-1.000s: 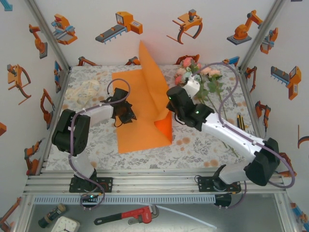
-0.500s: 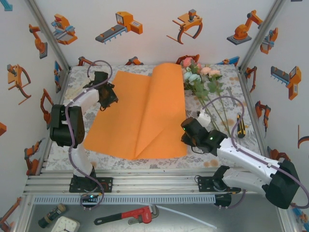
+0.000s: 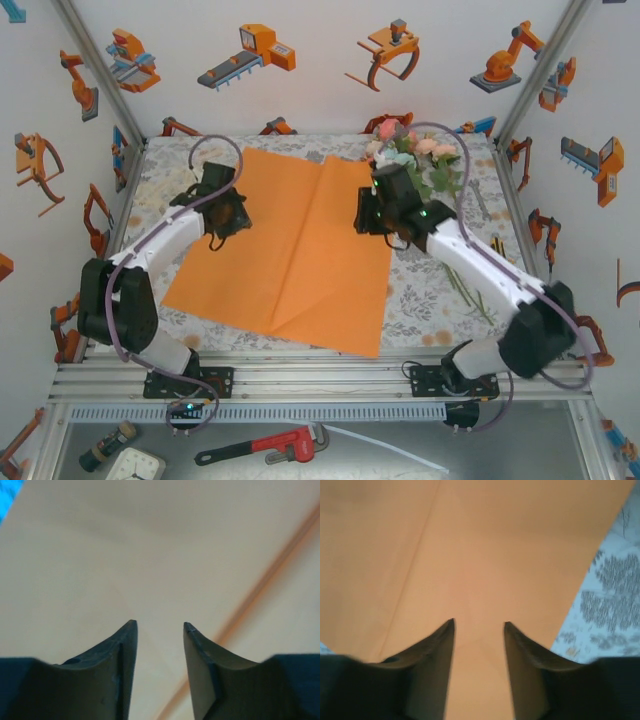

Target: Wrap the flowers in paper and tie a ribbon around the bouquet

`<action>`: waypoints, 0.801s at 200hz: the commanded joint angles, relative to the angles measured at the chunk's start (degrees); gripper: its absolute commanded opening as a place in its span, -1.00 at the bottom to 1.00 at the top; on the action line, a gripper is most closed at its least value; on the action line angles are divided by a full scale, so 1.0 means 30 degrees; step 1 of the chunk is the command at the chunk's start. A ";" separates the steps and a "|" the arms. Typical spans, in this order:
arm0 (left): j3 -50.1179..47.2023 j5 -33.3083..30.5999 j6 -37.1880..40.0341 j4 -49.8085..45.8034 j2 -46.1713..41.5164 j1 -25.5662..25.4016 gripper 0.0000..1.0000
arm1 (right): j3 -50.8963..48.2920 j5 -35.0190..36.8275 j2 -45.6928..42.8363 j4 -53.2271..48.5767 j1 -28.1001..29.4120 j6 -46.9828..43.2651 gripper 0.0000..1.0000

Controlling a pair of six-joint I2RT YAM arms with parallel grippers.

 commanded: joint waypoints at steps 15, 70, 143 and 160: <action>-0.2815 -0.1079 -0.1565 -0.0799 -0.0856 -0.0106 -0.53 | 0.2942 -0.2730 0.5169 0.1501 -0.2009 -0.3902 -0.97; -0.3050 -0.0773 -0.2038 -0.0635 0.1277 0.0749 -1.00 | 0.1962 -0.0292 0.8296 0.4908 -0.3573 -0.1626 -1.00; -0.0297 0.0200 -0.1466 0.0020 0.5558 0.3297 -1.00 | -0.4258 0.2015 0.6956 0.6657 -0.3687 0.2991 -1.00; 0.1253 0.0509 -0.0527 0.0458 0.6656 0.3764 -1.00 | -0.6506 0.0170 0.5505 0.7188 -0.3625 0.4742 -1.00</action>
